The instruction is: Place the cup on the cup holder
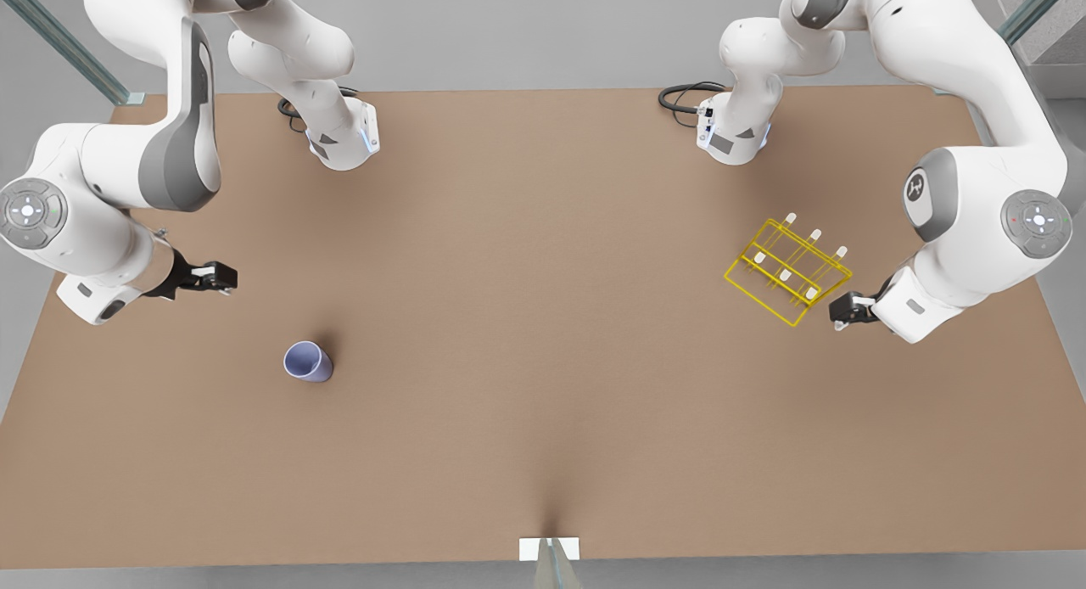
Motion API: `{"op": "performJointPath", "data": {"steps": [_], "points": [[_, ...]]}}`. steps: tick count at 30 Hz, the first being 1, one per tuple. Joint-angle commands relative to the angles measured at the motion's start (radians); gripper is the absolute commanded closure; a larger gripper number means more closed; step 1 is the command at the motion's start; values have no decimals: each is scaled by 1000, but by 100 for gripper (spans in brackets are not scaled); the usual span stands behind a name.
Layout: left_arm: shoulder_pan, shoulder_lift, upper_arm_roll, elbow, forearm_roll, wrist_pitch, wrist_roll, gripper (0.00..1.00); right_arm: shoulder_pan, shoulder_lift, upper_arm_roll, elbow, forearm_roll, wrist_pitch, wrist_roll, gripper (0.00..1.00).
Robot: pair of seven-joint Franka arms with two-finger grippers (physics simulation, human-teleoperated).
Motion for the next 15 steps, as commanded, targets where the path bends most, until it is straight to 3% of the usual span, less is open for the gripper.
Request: {"op": "performJointPath", "data": {"steps": [1,6,10,15], "points": [[-1,3,0,0,10,0,0,0,0,3,-1,0,0,2,0,0],[-1,14,2,-2,7,0,3,0,-48,257,-1,-6,5,202,-8,0],[0,12,3,-2,1,0,14,0,-45,296,4,-110,8,324,-10,0],[2,18,6,-2,-5,2,18,0,-40,346,7,-115,9,368,-20,0]]}}
